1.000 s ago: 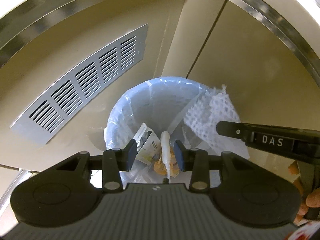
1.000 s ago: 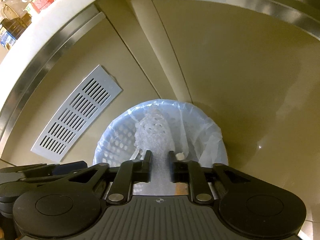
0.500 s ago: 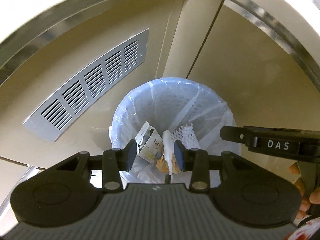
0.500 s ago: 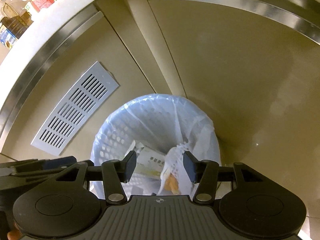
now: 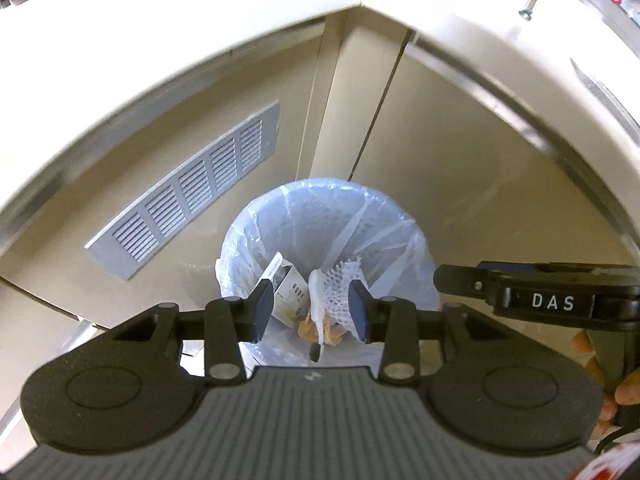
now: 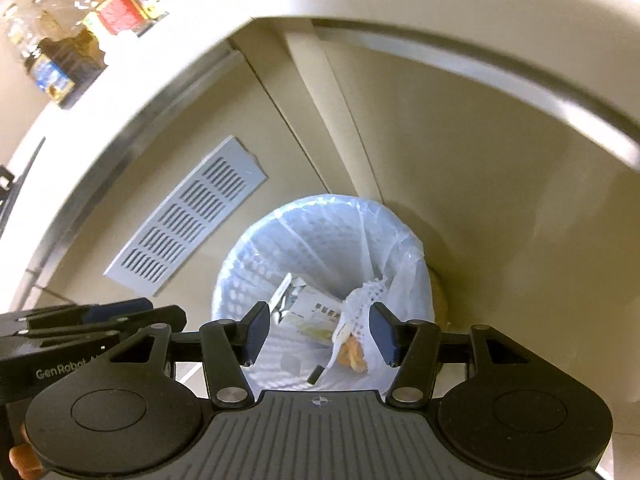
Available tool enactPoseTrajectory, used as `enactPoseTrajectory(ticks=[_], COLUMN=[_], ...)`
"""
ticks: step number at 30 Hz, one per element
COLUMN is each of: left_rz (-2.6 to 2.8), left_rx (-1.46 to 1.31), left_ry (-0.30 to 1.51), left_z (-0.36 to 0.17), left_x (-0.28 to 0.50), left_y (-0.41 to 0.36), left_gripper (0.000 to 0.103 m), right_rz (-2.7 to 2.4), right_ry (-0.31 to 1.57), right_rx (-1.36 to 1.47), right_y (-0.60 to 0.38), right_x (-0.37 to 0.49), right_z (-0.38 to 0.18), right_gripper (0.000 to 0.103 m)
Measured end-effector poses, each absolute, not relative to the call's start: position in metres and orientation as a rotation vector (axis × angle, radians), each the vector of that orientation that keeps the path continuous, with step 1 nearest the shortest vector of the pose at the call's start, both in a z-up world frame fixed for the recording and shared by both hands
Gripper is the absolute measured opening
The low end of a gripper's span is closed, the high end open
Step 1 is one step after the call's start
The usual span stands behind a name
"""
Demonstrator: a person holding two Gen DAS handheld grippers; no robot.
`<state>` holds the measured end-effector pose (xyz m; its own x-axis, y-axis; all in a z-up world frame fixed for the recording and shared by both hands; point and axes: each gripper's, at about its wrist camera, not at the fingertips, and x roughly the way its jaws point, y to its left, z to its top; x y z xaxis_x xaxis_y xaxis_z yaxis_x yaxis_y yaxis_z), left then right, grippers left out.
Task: Collect trash
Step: 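Lower both tools into the trash bin and release the radish and foam net, then raise both open tools out of the bin back over the counter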
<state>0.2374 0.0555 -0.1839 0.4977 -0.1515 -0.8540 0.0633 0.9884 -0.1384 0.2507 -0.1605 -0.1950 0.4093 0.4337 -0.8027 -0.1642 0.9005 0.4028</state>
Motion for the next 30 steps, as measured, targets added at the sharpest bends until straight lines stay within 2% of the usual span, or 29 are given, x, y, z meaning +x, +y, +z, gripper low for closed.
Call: enactPoseTrajectory(ticks=[7,17,30], left_rz=[-0.131,-0.170,-0.253], left_rx=[-0.087,-0.059,0.004], left_ry=[0.971,0.839,0.707], left_z=[-0.136,-0.072,-0.032], left_x=[0.221,0.229,0.269], left_y=[0.064,0.068,0.063], left_gripper=[0.037,0.037,0.038], right_rz=[0.417,0.390,0.264], right_ry=[1.063,0.926,0.771], right_rx=[0.266,0.291,0.294], right_y=[-0.168,-0.176,-0.186], right_x=[0.237,0.238,0.267], right_z=[-0.150,-0.087,-0.051], right_gripper=[0.056,0.056,0.056])
